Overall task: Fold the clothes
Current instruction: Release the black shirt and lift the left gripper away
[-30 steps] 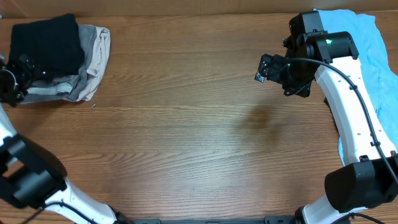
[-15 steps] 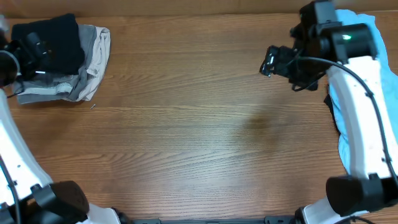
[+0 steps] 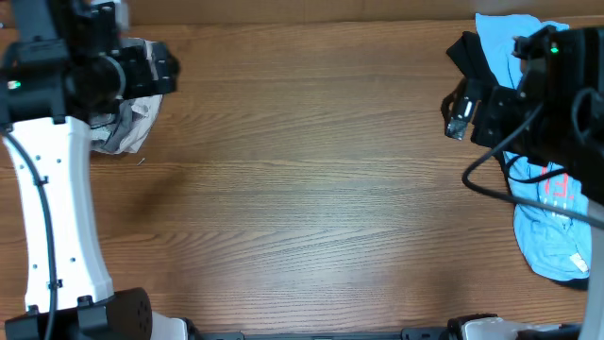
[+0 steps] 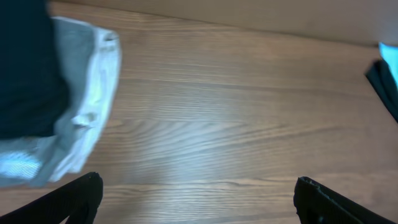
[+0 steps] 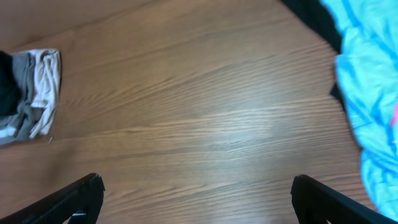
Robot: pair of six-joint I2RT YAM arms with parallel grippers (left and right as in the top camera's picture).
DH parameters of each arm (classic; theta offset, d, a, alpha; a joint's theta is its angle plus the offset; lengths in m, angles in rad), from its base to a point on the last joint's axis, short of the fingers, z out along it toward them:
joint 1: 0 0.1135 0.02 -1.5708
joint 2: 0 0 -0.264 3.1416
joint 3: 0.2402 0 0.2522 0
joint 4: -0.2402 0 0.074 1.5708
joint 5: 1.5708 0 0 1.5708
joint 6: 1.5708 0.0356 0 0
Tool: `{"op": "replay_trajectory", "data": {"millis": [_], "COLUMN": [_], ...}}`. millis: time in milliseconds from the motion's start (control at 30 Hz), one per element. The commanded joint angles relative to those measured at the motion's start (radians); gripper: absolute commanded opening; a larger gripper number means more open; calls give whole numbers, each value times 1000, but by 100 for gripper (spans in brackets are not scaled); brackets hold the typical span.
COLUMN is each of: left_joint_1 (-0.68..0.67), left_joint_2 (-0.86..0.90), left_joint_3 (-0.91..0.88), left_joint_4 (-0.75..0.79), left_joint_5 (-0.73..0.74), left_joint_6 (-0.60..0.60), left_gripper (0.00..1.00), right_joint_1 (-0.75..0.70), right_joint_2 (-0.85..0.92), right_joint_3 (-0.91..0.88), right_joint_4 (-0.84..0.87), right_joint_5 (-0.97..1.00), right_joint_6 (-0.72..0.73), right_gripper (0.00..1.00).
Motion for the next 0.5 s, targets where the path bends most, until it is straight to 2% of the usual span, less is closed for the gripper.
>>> {"op": "replay_trajectory", "data": {"millis": [0,200,467], "left_joint_1": [-62,-98,-97], "left_joint_2": [-17,-15,-15], "left_joint_3": [23,23,23], "left_joint_4": [3,0,1], "left_joint_5": [-47,-50,-50], "left_joint_6": [29,29,29], "left_gripper": [100,100,100], "right_joint_1": [-1,-1,-1], "right_joint_2": [-48,-95,-75], "right_joint_3": [19,19,19], "right_joint_4": [2,2,2], "right_joint_5": [55,29,25], "right_joint_6": [-7,0,0], "right_gripper": [100,100,100]}}
